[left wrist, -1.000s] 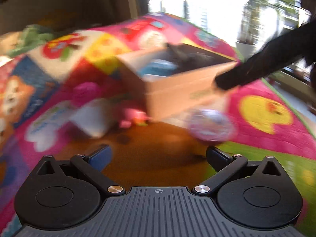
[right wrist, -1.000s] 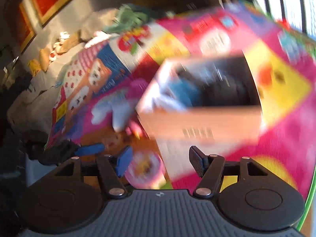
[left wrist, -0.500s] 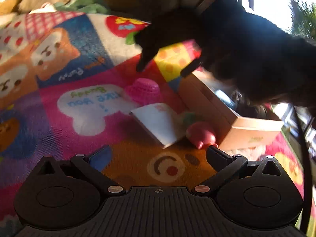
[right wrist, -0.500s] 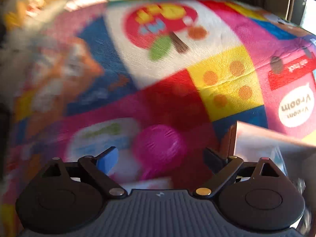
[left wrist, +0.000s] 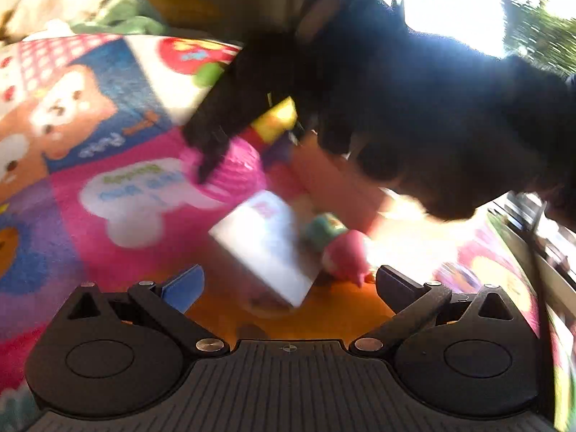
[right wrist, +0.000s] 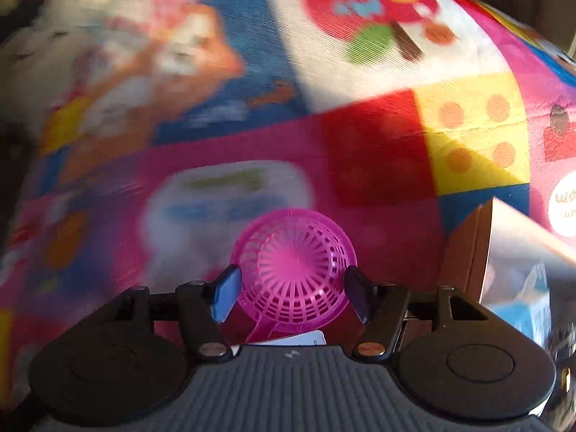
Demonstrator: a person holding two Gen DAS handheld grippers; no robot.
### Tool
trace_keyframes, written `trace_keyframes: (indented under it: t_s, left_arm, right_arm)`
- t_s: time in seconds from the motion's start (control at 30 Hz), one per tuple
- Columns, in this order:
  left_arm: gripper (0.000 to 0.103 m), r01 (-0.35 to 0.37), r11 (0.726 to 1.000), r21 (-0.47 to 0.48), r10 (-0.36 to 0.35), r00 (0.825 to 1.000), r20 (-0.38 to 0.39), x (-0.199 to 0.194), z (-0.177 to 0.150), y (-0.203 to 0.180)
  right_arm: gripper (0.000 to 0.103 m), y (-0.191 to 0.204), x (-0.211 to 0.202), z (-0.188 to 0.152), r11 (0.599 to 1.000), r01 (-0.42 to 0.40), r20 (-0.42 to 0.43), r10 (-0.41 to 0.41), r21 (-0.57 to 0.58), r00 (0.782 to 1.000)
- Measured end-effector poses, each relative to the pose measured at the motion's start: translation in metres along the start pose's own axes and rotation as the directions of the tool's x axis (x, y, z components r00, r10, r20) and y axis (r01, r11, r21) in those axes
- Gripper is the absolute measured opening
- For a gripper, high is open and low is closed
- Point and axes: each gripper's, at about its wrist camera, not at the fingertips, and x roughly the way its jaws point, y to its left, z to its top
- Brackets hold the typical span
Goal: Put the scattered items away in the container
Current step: 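Grasp the pink mesh basket with the right gripper and lift it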
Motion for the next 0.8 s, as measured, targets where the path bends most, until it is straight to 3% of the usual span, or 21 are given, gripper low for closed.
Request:
trace_keyframes:
  t_s: [0.1,0.23,0.3,0.4,0.53,0.63,0.8]
  left_arm:
    - [0.103,0.077,0.997,0.022,-0.077,0.997,-0.027,-0.009,-0.006,-0.017]
    - [0.103,0.104,0.99,0.091,-0.1,0.994,-0.046,-0.018,-0.008,-0.048]
    - [0.103,0.106,0.985,0.134,-0.1,0.994,-0.047,-0.023,-0.006,-0.065]
    - [0.103,0.111,0.973,0.201,-0.102,0.993,-0.053,-0.024,-0.002,-0.089]
    - [0.103,0.065,0.959,0.275,-0.043,0.996,-0.083,-0.006,-0.007,-0.117]
    - [0.103,0.029,0.959,0.282,0.007,0.992,-0.125,0.014,-0.013,-0.125]
    - [0.103,0.022,0.958,0.286,0.028,0.985,-0.171,0.024,-0.023,-0.128]
  right_arm:
    - [0.063,0.005,-0.066,-0.029,0.999,-0.038,0.136,0.04,-0.018,0.99]
    - [0.062,-0.009,-0.161,-0.074,1.0,-0.012,0.369,0.006,0.013,0.929]
    - [0.062,-0.029,-0.199,-0.102,0.997,-0.033,0.434,-0.001,0.072,0.901]
    - [0.062,-0.062,-0.236,-0.142,0.988,-0.023,0.47,-0.053,0.155,0.881]
    - [0.063,-0.096,-0.253,-0.201,0.961,-0.021,0.428,-0.103,0.275,0.898]
    - [0.063,-0.125,-0.246,-0.235,0.925,-0.015,0.344,-0.126,0.379,0.931]
    - [0.063,-0.159,-0.211,-0.268,0.874,-0.054,0.234,-0.07,0.483,0.97]
